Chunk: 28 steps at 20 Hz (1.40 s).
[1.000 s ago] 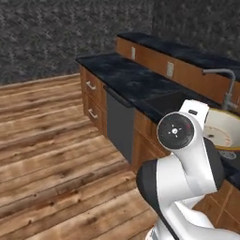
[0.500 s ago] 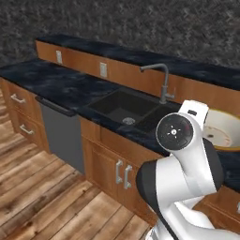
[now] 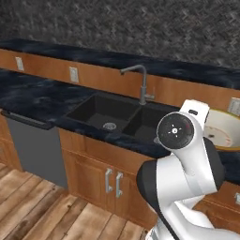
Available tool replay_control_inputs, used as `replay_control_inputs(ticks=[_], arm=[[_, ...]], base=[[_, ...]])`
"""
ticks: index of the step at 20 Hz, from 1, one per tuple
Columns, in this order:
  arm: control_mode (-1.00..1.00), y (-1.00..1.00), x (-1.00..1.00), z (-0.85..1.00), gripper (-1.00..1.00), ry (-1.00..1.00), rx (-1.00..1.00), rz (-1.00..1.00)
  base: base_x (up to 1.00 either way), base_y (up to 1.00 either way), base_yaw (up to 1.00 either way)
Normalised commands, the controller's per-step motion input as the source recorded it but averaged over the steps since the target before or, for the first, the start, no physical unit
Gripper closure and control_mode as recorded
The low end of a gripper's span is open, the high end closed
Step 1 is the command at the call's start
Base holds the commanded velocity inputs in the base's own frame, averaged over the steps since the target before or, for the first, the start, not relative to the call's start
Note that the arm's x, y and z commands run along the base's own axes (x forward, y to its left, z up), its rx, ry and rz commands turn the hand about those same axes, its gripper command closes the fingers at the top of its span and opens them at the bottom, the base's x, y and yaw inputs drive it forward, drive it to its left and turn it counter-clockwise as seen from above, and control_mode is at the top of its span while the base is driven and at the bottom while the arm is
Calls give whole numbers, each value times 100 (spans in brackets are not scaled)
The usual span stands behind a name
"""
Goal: Pick up the bowls from the cabinet and place each bowl in front of a stool on the dining counter.
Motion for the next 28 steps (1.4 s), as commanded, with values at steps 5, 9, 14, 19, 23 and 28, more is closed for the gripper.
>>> replay_control_inputs(ticks=[5,9,14,19,23,28], arm=[[100,0,0,0,100,0,0,0],[100,0,0,0,100,0,0,0],[100,0,0,0,100,0,0,0],[100,0,0,0,100,0,0,0],[100,0,0,0,100,0,0,0],[100,0,0,0,100,0,0,0]], base=[[0,99,-43],[0,100,-46],[0,100,-41],[0,100,-25],[0,100,-8],[0,100,0]])
